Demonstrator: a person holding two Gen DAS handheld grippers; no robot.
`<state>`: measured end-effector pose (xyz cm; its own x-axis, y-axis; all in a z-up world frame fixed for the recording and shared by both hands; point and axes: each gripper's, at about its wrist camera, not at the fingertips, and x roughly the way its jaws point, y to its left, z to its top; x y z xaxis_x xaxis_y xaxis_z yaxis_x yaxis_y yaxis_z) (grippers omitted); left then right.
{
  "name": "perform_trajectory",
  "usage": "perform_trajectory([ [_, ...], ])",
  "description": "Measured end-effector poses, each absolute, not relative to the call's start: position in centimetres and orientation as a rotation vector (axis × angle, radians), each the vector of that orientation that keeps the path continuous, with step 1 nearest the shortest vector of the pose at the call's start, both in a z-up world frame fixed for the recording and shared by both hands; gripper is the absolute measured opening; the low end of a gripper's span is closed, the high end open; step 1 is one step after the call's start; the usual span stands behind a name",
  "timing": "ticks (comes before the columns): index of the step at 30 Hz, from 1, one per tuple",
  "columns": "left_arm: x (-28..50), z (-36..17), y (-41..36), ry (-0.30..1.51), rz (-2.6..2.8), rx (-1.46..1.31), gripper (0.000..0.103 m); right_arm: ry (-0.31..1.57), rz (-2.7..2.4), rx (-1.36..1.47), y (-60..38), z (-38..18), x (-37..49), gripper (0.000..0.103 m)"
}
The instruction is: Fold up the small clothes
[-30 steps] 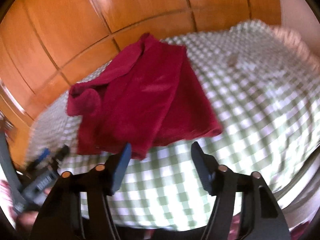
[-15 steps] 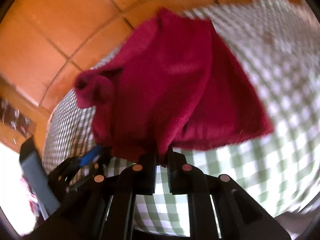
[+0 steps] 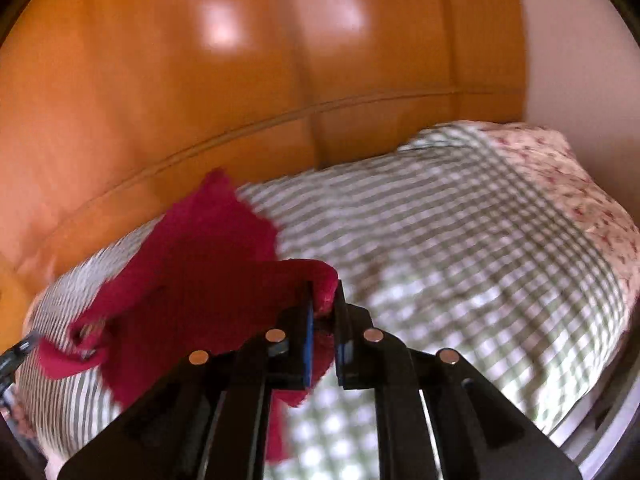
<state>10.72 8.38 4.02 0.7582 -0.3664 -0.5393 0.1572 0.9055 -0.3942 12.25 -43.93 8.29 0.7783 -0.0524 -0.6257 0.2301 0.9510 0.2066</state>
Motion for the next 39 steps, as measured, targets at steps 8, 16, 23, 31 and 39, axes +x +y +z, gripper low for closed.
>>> perform_trajectory([
  [8,18.9,9.3,19.7,0.595,0.040,-0.443,0.000,0.678,-0.437,0.340,-53.5,8.6,19.3,0.007],
  [16,19.6,10.0,18.8,0.640,0.013,-0.329,0.013,0.708,-0.480,0.346,-54.9,5.3,20.4,0.063],
  [23,10.8,2.8,8.7,0.766,-0.237,-0.088,0.083,0.778,-0.296,0.277,-48.4,1.8,15.7,0.078],
  [31,3.3,-6.9,-0.5,0.925,-0.360,0.211,0.039,0.903,-0.065,0.304,-39.9,-2.2,11.4,0.081],
  [39,10.2,5.8,9.5,0.701,-0.335,-0.227,0.007,0.959,0.035,0.326,-36.8,-3.9,11.2,0.080],
])
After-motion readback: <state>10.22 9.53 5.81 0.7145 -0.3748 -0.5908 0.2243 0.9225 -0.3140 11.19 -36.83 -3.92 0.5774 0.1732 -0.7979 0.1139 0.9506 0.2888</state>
